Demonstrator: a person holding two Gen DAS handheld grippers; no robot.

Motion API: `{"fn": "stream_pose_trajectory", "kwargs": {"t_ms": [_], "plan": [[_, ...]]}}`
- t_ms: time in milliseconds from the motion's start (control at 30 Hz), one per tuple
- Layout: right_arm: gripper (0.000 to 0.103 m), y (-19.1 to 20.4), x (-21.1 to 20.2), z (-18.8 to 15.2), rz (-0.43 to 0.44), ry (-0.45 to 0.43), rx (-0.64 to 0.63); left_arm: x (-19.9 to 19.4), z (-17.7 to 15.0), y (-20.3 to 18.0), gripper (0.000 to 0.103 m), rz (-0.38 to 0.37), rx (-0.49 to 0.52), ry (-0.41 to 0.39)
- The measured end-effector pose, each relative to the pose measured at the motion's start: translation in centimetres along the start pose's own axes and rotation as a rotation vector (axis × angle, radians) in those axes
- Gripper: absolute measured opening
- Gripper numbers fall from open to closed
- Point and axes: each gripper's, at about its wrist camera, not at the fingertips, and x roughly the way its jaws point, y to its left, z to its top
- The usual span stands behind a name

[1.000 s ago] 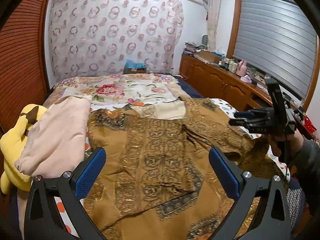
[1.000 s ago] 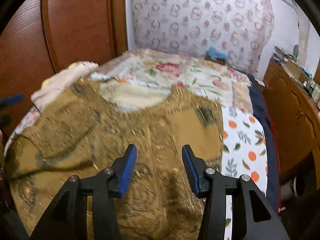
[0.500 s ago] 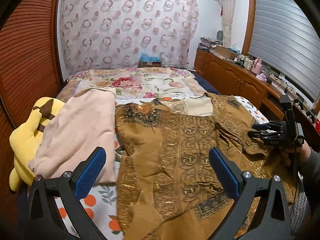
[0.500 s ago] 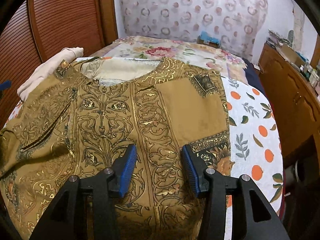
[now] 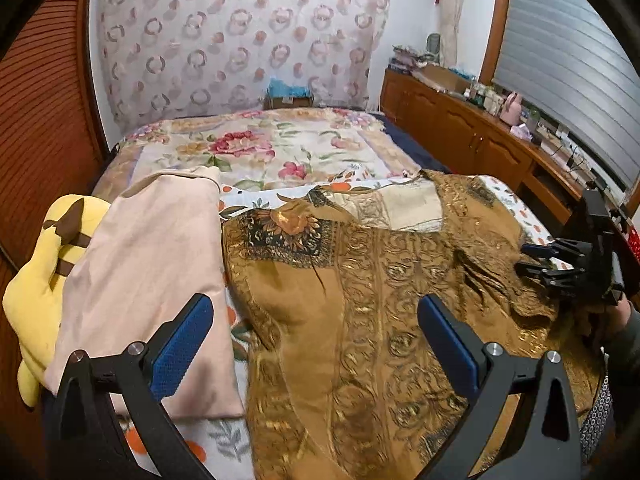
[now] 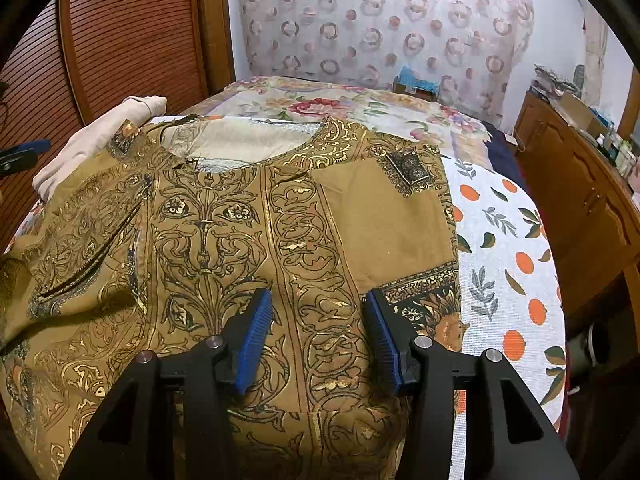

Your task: Fold small clothes

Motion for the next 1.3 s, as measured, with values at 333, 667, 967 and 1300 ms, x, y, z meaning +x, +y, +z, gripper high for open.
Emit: {"fn": "stream_pose_trajectory", "kwargs": {"t_ms": [333, 667, 967, 1300], "plan": [[0.051, -2.0, -2.4, 3.2, 0.018, -0.064, -0.031, 4.3, 3.2, 2.3, 0.088, 0.026, 0.002, 0.058], [0.051, -7.1, 3.0, 6.5, 0.003, 0.016, 0.002, 8.2, 5.0, 4.2, 0.060, 0.012, -0.033, 0.143], [0.052, -7.8, 5.6, 7.7, -0.011, 0.027, 0.035, 10.6, 5.2, 4.6, 0.060, 0.042, -0.020, 0.216], [0.055, -8.1, 6.0, 7.0, -0.012, 0.006, 0.028, 11.1, 5.0, 4.5, 0.022, 0.022, 0.016, 0.205]]}}
